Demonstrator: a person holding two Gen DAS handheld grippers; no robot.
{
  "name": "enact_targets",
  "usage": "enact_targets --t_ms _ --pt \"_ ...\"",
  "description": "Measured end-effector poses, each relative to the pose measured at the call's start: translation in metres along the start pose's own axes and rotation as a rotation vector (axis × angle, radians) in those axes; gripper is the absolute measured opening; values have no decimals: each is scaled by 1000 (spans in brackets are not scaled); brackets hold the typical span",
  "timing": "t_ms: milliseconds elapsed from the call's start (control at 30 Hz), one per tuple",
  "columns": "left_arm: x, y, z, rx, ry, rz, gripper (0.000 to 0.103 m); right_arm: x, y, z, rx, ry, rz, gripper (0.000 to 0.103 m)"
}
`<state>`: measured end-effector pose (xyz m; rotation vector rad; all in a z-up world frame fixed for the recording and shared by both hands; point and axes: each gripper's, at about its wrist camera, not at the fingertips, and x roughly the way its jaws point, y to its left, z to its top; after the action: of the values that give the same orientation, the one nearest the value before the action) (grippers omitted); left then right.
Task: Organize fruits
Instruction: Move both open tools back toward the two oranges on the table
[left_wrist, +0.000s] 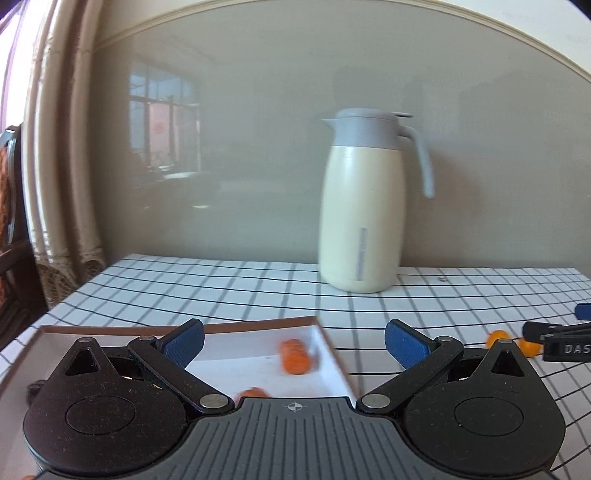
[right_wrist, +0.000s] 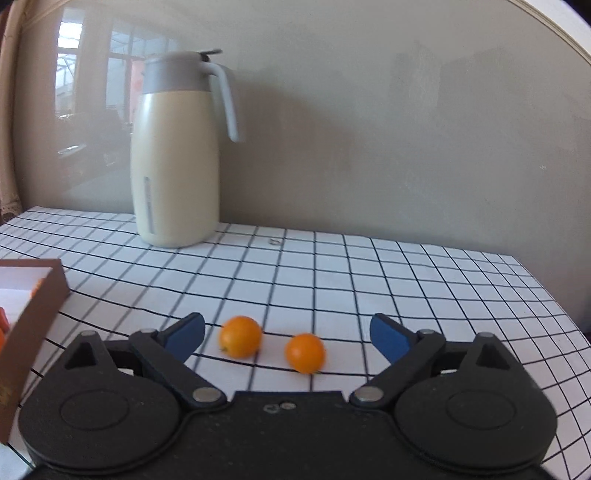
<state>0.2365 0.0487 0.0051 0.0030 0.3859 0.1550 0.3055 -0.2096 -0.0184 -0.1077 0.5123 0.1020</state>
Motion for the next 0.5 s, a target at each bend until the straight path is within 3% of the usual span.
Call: enact_targets --t_ms 67,233,367,500 --pt "1 -16 0 14 -2 -27 103 3 -7 -3 2 18 -18 85" --pt "13 -58 -3 58 29 -76 103 14 -17 -9 2 67 -24 67" --pt "28 -92 -9 99 77 -121 103 19 -22 -10 3 75 -16 64" --pt "40 -118 -13 137 115 -154 89 24 -24 -12 -1 99 21 56"
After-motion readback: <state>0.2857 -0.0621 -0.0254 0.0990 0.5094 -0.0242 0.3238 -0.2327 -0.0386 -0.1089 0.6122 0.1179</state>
